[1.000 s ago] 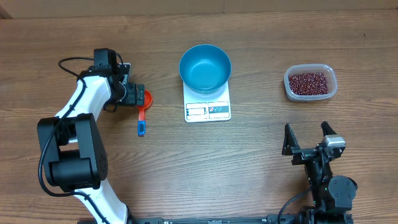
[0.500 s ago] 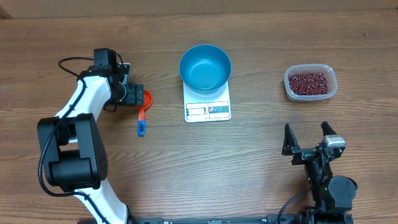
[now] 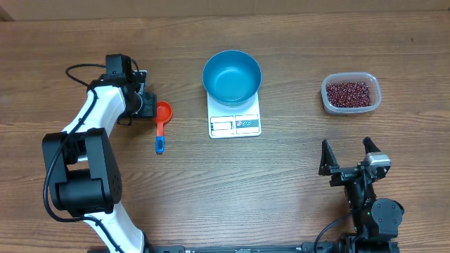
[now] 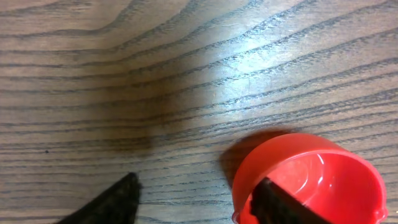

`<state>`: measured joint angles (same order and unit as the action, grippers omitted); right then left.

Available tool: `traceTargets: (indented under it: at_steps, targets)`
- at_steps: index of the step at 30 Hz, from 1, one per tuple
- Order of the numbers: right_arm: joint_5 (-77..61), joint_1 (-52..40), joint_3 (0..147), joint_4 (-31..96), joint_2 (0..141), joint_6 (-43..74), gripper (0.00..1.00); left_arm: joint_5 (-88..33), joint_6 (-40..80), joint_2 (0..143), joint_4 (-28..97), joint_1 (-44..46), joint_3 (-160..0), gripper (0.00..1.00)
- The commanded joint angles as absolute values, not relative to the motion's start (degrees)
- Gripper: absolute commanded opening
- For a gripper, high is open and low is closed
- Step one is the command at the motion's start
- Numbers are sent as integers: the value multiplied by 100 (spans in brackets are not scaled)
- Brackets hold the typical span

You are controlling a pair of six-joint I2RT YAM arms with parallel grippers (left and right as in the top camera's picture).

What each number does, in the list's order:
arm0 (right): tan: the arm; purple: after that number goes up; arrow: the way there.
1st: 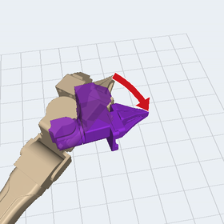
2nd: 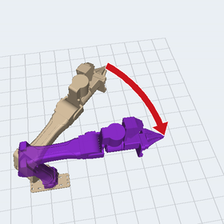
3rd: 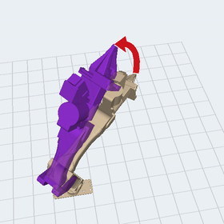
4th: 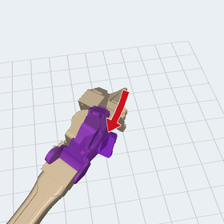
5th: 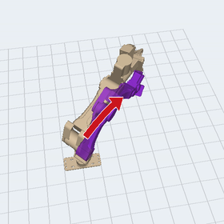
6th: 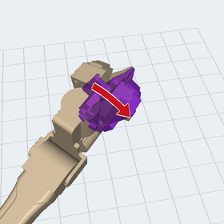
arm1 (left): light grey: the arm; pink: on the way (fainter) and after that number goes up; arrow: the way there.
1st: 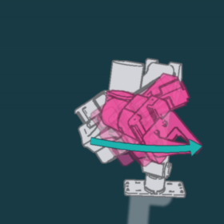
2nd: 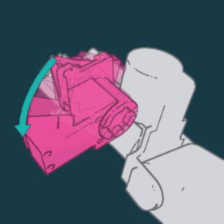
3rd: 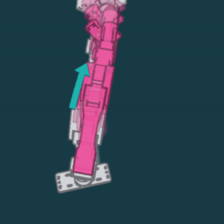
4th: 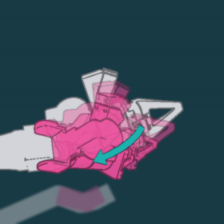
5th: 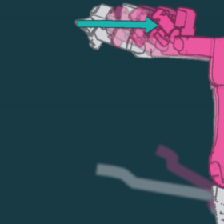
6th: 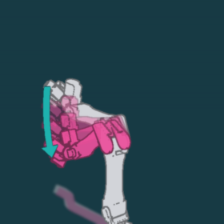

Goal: Scoop item into bowl and weigh 150g on scale
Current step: 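Lift the red scoop with the left gripper and raise it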

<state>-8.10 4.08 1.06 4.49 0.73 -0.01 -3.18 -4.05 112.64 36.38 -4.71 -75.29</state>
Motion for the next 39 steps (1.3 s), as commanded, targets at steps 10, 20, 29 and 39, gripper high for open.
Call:
traceTargets:
  at_steps: [10, 20, 29, 39]
  targets:
    - [-753, 386, 45, 419, 12, 14, 100, -276, -388, 11314, 3579, -486, -7461, 17]
    - [-753, 388, 45, 419, 12, 16, 100, -276, -386, 11314, 3557, -486, -7461, 4]
    - [-753, 386, 45, 419, 12, 16, 100, -276, -386, 11314, 3562, -484, -7461, 4]
    - [-753, 388, 45, 419, 12, 16, 100, -279, -384, 11312, 3557, -471, -7478, 4]
